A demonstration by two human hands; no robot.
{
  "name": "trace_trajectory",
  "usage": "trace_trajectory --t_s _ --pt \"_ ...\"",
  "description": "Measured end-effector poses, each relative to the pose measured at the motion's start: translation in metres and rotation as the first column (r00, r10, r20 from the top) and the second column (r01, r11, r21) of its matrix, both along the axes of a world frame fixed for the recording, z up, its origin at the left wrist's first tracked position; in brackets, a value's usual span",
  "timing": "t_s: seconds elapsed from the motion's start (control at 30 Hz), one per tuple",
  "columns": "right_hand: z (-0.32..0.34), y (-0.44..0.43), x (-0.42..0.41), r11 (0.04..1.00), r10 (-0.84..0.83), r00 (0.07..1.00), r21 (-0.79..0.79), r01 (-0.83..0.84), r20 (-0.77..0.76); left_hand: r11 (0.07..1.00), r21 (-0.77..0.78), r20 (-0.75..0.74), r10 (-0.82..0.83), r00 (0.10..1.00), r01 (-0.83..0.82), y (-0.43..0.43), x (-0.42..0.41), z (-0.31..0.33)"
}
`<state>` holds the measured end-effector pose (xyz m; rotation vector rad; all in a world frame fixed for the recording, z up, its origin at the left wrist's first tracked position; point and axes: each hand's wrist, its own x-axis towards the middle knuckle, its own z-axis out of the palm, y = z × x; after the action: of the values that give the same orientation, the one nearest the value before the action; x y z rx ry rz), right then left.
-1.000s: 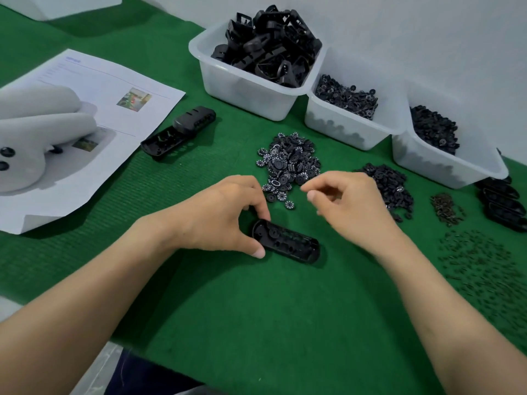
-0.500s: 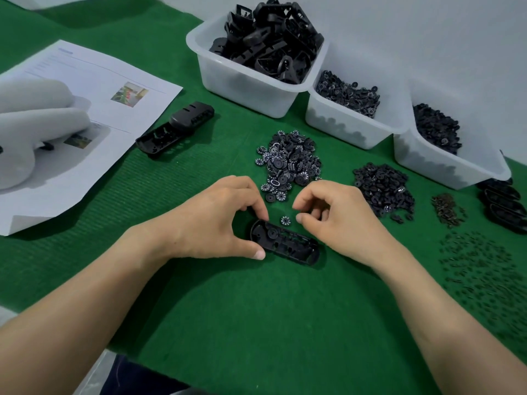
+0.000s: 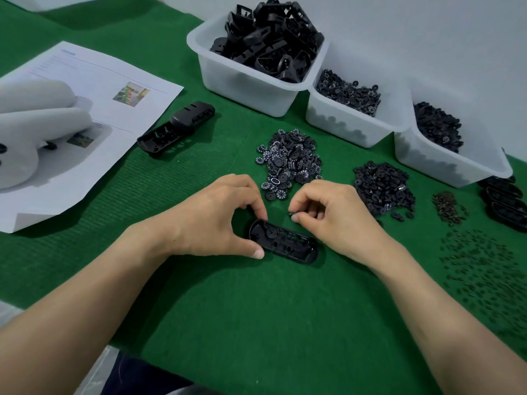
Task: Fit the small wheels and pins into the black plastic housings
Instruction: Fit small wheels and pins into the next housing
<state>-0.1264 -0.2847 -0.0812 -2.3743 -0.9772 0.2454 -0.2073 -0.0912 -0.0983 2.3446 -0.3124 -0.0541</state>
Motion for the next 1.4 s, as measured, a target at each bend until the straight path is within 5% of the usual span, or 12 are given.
trace_trajectory --t_s 0.33,0.5,0.93,1.13,1.4 --pt "0.0 -0.004 -0.002 0.999 0.015 1.0 -0.034 -0.016 -0.022 0.999 0.033 0.031 0.001 1.0 -0.002 -0.001 -0.001 -0.001" --pt "0.008 -0.011 -0.007 0.994 0.089 0.994 0.076 -0.084 -0.07 1.0 0.026 0.05 0.009 0.999 -0.01 -0.003 -0.001 -0.001" --pt "0.012 -0.005 -0.011 0.969 0.245 0.969 -0.036 -0.245 -0.018 1.0 0.024 0.051 0.014 0.999 -0.015 -0.002 -0.001 -0.001" --pt "0.0 0.011 0.01 0.992 -0.123 0.991 0.018 0.122 0.057 1.0 0.005 0.032 0.016 0.999 -0.016 -0.002 -0.001 0.0" --pt "-0.009 0.015 0.01 0.991 -0.137 0.988 0.005 0.137 0.064 1.0 0.007 0.038 0.011 0.999 -0.011 -0.002 -0.001 0.0"
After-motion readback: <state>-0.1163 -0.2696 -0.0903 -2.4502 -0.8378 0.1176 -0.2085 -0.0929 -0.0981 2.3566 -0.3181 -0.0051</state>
